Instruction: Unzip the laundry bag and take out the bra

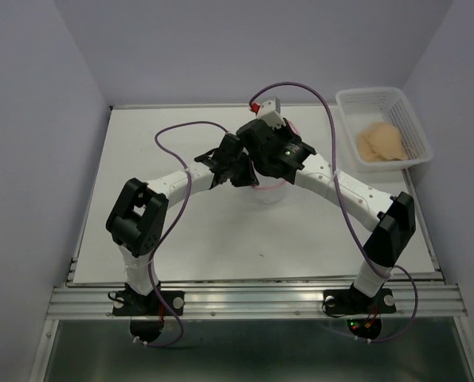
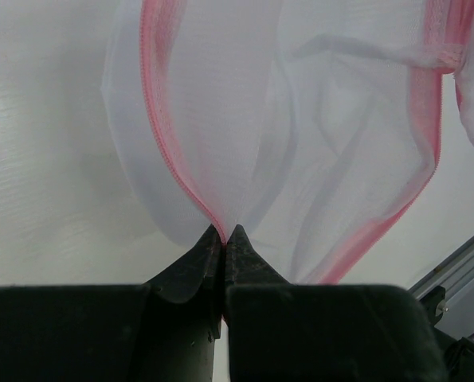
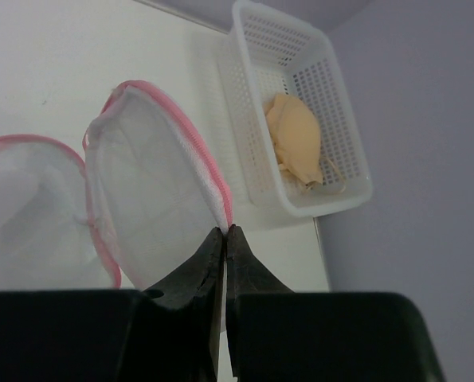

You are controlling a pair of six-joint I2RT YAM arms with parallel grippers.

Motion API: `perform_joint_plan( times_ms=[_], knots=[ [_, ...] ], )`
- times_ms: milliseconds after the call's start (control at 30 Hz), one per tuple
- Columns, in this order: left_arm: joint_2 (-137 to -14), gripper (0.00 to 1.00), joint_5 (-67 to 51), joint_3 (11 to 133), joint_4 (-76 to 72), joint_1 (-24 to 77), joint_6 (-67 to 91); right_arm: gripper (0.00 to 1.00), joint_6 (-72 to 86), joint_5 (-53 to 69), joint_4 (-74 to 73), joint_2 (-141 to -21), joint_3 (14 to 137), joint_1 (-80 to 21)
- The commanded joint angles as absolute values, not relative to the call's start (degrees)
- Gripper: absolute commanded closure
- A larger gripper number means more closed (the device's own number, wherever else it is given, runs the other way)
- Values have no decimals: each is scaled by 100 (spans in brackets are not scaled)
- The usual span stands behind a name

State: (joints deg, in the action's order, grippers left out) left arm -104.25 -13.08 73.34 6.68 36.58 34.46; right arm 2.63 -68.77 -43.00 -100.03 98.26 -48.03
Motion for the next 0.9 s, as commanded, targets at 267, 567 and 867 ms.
perform_joint_plan(
  times_ms=[267, 567, 867],
  knots=[
    [-10239, 86, -1389, 7295, 396, 3612, 3612, 91, -440, -6768, -3270, -10256, 9220, -4799],
    [-10318, 84, -1529, 7260, 290, 3533, 3718, 70, -44, -3151, -2234, -9493, 8271, -4799],
    [-9906, 51, -1521, 6531, 158, 3191, 3885, 40, 211, -1136, -1785, -9281, 8007, -4799]
  ],
)
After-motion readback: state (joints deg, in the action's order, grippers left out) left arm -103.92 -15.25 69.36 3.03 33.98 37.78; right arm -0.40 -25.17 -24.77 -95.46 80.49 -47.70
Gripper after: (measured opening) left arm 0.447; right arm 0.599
